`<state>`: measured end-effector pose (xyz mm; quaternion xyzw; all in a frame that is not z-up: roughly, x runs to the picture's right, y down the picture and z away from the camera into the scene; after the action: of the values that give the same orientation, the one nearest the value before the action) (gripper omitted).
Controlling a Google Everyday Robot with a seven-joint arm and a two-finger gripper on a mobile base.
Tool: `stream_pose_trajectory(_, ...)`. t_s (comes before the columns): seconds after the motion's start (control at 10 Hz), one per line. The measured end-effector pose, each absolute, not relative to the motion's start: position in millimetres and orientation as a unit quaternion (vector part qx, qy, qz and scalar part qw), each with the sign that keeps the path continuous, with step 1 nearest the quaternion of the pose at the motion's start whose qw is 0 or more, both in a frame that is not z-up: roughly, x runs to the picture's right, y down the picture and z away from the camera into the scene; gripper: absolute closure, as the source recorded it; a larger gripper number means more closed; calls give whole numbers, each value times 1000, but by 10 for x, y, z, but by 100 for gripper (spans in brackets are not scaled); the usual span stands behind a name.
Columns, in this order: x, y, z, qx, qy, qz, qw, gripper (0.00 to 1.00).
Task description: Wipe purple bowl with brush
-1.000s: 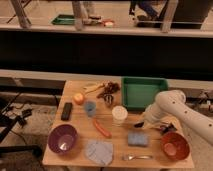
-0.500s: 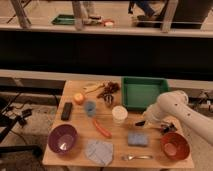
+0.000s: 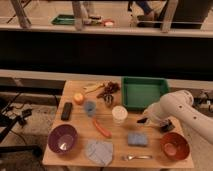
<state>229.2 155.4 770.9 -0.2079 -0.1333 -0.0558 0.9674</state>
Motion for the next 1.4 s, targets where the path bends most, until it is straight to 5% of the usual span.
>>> stream_pose_trajectory(1.4,2563,1290,6684,-142,-164,-45,975,100)
